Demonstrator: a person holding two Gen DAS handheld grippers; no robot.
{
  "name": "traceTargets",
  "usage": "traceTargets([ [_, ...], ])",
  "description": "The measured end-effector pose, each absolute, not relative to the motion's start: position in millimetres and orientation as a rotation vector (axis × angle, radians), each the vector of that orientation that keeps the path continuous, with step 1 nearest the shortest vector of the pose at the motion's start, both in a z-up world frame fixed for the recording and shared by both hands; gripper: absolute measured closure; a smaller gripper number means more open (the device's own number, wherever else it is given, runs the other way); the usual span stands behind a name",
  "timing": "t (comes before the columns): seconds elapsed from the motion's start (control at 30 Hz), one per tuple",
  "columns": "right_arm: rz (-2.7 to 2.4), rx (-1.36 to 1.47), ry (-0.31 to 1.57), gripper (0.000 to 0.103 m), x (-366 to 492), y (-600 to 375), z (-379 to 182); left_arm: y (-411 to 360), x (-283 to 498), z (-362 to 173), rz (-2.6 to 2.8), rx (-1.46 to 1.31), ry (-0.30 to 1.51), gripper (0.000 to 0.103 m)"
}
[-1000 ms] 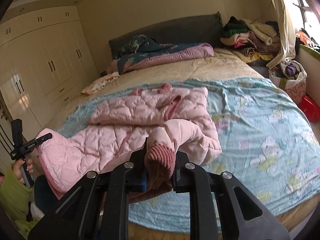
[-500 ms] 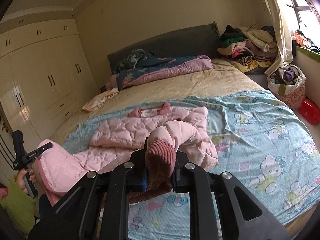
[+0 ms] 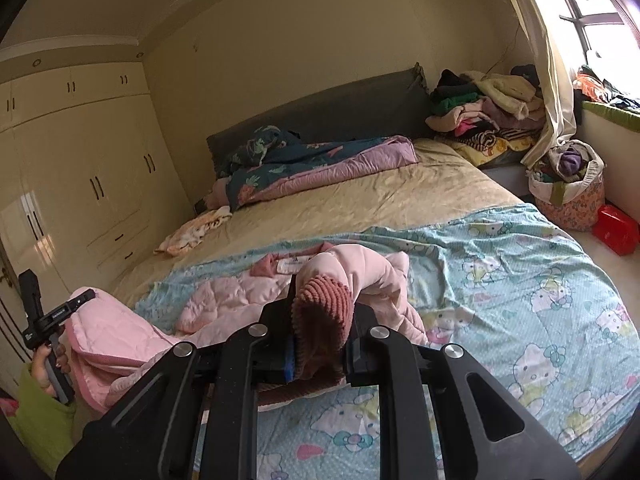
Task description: Fold large clothes
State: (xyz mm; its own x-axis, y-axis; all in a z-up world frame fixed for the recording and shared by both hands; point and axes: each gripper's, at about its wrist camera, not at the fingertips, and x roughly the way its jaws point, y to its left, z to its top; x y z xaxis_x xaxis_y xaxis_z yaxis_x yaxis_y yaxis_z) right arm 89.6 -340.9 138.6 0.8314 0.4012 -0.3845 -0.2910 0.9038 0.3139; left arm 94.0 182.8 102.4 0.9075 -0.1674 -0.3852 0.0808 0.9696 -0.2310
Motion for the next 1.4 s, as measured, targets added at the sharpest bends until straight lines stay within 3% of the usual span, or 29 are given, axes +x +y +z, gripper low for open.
traceTargets([
  [0.47, 0.349, 0.279, 0.455, 0.088, 134.0, -334.9, 161.1, 184.7, 133.0, 122.0, -0.068, -0.197, 0.396, 0.091],
  [1.4, 0.232, 0.310, 0.635, 0.087, 265.2, -326.5, 122.8, 175.6, 225.7, 88.8, 0.048, -0.072, 0.490, 0.091],
])
